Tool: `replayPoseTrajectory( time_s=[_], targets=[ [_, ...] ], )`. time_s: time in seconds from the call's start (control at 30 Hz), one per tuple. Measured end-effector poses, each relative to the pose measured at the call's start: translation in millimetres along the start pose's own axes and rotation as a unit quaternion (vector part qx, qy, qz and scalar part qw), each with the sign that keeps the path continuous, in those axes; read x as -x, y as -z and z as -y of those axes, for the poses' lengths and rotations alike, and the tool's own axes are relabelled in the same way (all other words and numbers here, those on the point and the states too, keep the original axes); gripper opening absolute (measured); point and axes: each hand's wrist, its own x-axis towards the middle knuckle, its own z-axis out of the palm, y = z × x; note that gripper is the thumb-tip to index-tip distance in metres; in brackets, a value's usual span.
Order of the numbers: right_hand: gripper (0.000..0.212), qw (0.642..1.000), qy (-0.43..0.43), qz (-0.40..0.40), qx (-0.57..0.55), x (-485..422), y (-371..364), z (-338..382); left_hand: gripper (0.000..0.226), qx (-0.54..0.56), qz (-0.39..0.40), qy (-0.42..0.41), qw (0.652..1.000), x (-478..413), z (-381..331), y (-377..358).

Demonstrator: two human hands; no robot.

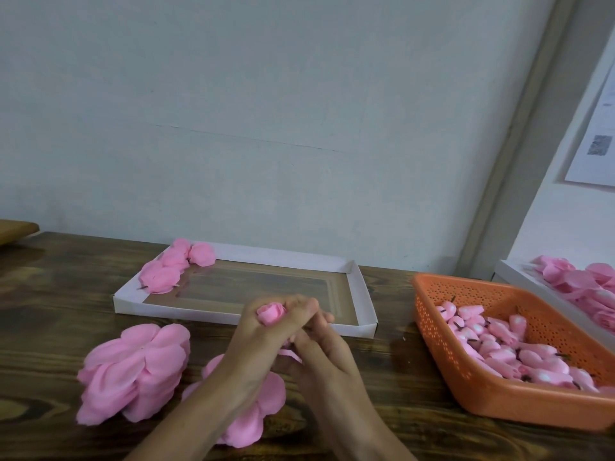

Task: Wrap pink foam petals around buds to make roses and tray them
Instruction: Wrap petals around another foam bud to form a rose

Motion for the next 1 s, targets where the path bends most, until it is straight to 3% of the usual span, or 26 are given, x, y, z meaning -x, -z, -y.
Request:
replayPoseTrajectory(
  time_s=[0.1, 0.27, 0.33, 0.37, 0.43, 0.47, 0.53, 0.63, 0.7, 0.77, 0.8, 0.83, 0.9, 0.93, 0.97, 1.0],
  targets=[
    [0.037, 1.0, 0.018, 0.023, -0.005, 0.9, 0.9, -2.8, 0.043, 0.005, -0.033, -0.006, 0.999, -1.6, 2.2, 0.1],
    [0.031, 1.0, -0.018, 0.003, -0.006, 2.1, -1.6, -2.1, 0.047, 0.003, 0.018, 0.0, 1.0, -2.9, 3.6, 5.4],
    [0.03, 0.993, 0.011, 0.007, 0.117, 5.5, 1.7, 1.6, 0.051, -0.006, 0.025, -0.009, 1.0, -4.1, 6.8, 5.6],
    [0.028, 0.971, 0.043, 0.0, 0.235, 7.1, 4.9, 3.6, 0.049, -0.016, 0.014, -0.019, 1.0, -4.6, 8.4, 5.8],
    [0.022, 0.892, 0.11, -0.054, 0.436, 7.7, 17.0, 4.5, 0.035, -0.072, -0.037, -0.065, 0.995, -5.8, 10.1, 9.1],
    [0.021, 0.862, 0.135, -0.098, 0.479, 7.7, 22.5, 6.4, 0.028, -0.103, -0.062, -0.09, 0.989, -7.0, 11.3, 11.0],
    [0.027, 0.841, 0.197, -0.141, 0.483, 7.8, 26.9, 12.8, 0.018, -0.153, -0.091, -0.1, 0.979, -9.6, 19.3, 11.3],
    [0.037, 0.793, 0.274, -0.06, 0.542, 10.0, 21.6, 18.2, 0.034, -0.227, -0.111, -0.026, 0.967, -15.4, 33.9, 21.3],
    [0.036, 0.757, 0.275, -0.025, 0.593, 11.2, 19.8, 16.9, 0.041, -0.277, -0.118, 0.005, 0.954, -15.6, 38.9, 31.4],
    [0.033, 0.751, 0.275, -0.029, 0.599, 10.3, 20.2, 15.1, 0.042, -0.381, -0.102, -0.001, 0.919, -11.5, 54.4, 11.6],
    [0.033, 0.756, 0.275, -0.031, 0.593, 9.7, 20.8, 14.1, 0.035, -0.499, -0.126, 0.048, 0.856, -11.4, 61.9, 6.1],
    [0.032, 0.761, 0.276, -0.03, 0.587, 8.9, 21.4, 13.6, 0.036, -0.492, -0.11, 0.108, 0.857, -11.7, 66.3, -9.4],
    [0.033, 0.762, 0.283, -0.025, 0.582, 7.9, 22.4, 13.4, 0.054, -0.556, -0.225, 0.093, 0.795, -28.7, 83.8, -77.5],
    [0.033, 0.76, 0.283, -0.022, 0.584, 8.1, 22.7, 12.8, 0.054, -0.537, -0.244, 0.075, 0.804, -32.8, 82.9, -77.9],
    [0.032, 0.762, 0.278, -0.021, 0.585, 8.4, 22.8, 12.1, 0.05, -0.438, -0.221, 0.065, 0.869, -36.2, 75.2, -55.2],
    [0.032, 0.774, 0.269, -0.026, 0.573, 8.2, 23.3, 10.3, 0.04, -0.273, -0.176, 0.061, 0.944, -35.6, 52.2, -9.2]
  ],
)
